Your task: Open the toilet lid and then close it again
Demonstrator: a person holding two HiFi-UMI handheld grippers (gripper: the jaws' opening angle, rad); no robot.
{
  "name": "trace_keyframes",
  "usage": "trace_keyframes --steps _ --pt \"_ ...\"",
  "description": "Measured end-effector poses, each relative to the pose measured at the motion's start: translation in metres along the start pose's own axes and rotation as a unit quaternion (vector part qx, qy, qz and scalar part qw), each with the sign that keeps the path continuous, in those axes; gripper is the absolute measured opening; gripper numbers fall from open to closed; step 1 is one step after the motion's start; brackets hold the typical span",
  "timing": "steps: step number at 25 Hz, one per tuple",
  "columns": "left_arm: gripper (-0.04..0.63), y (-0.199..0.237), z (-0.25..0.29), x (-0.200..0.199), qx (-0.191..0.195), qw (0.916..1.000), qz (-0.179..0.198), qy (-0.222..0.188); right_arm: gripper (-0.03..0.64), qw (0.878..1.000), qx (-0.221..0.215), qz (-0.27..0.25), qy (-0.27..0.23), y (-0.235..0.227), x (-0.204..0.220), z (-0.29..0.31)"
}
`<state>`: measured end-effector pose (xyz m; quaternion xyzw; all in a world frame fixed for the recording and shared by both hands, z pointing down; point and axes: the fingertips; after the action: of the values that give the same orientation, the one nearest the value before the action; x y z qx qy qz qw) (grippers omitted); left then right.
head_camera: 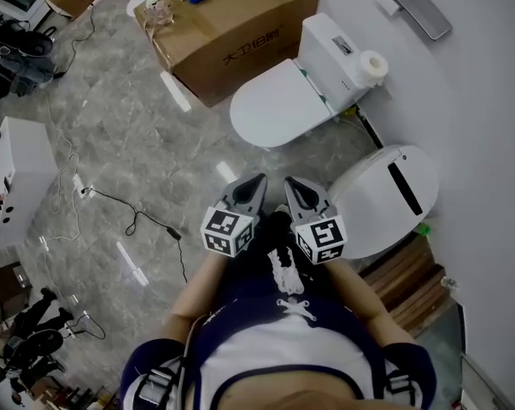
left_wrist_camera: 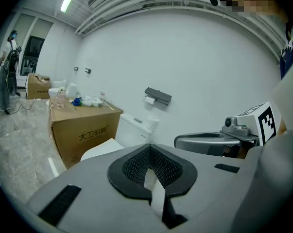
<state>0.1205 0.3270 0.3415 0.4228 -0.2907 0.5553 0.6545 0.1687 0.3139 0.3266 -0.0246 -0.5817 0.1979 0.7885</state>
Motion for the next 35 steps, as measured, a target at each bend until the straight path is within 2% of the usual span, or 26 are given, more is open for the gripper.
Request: trace_keyframes --steps 3,8,14,25,30,35 --pt "0.006 0.012 0.004 -0.001 -0.014 0.9998 -0.015 0.002 0.017 1.0 -0.019 -0.011 0.01 0.0 -0.002 0.006" --pt "0.006 0.029 0.019 0.003 -0.02 0.9992 -0.027 0.024 0.021 1.0 -0.013 0.003 0.028 -0.013 0.003 0.013" --pt "0.006 0.056 0.058 -0.014 -0.001 0.9987 -0.039 0.031 0.06 0.998 0.001 0.011 0.061 -0.041 0.001 0.044" --pt "0.006 0.132 0.115 -0.069 0.034 0.9957 -0.07 0.049 0.063 0.995 0.022 0.039 0.092 -0.076 -0.042 0.138" --pt "0.006 0.162 0.134 -0.062 0.04 0.9926 -0.091 0.069 0.061 0.993 0.027 0.049 0.101 -0.09 -0.044 0.171" --pt "0.006 0.185 0.145 -0.042 0.033 0.986 -0.133 0.094 0.022 0.99 0.017 0.052 0.13 -0.095 -0.037 0.194"
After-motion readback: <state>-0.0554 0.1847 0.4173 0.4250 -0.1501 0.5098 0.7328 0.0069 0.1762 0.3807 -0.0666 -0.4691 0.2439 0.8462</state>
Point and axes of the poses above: the fingertips, and each gripper's own axes: z forward along the fingers, y to its left, x out of its underside, and after that the axes turned 11 degrees about -x, right-handed
